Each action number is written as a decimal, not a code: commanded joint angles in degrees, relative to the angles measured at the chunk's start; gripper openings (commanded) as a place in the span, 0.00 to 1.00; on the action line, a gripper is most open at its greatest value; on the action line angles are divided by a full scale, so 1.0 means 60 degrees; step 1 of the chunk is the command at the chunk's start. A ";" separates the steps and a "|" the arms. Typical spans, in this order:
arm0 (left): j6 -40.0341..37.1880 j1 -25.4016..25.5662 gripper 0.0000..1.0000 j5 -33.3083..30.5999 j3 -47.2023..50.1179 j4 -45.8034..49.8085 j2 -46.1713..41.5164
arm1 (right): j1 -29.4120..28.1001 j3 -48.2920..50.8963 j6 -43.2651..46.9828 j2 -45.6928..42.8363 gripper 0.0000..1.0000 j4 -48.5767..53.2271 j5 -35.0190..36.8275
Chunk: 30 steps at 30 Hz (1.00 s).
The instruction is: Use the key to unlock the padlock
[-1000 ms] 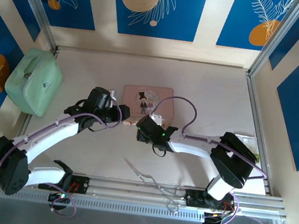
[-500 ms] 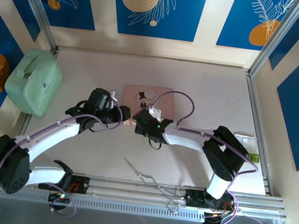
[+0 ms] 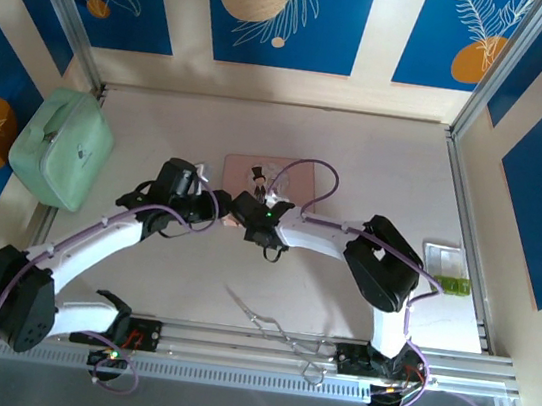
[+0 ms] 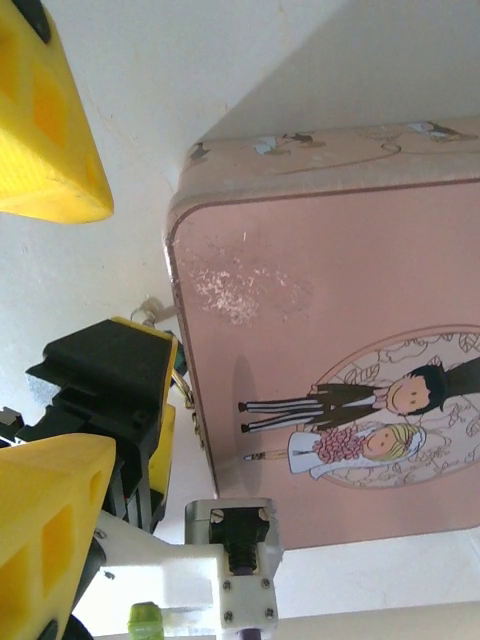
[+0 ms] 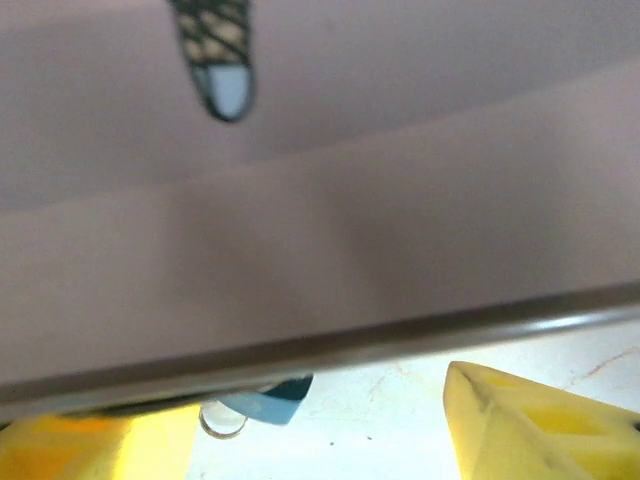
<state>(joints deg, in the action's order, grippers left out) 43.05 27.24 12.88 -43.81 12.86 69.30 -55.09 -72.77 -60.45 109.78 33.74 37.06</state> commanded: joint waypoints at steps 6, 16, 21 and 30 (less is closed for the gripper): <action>-0.0083 -0.0102 0.57 0.0477 -0.0129 -0.0276 0.0060 | -0.0116 -0.0751 -0.0410 0.0676 0.64 0.0809 0.0555; -0.0158 -0.0261 0.56 0.0459 0.0167 -0.0378 -0.0068 | -0.0244 -0.1179 -0.0634 0.0854 0.56 0.1849 0.0955; -0.0158 -0.0322 0.56 0.0460 0.0262 -0.0396 -0.0153 | -0.0455 -0.1365 -0.0503 0.0922 0.47 0.2074 0.1074; -0.0063 -0.0359 0.54 0.0468 0.0401 -0.0472 -0.0183 | -0.0567 -0.1340 -0.0101 0.0953 0.32 0.1877 0.0901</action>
<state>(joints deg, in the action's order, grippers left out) 43.03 25.34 12.69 -41.82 12.80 69.82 -57.54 -80.27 -61.56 113.86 43.59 41.63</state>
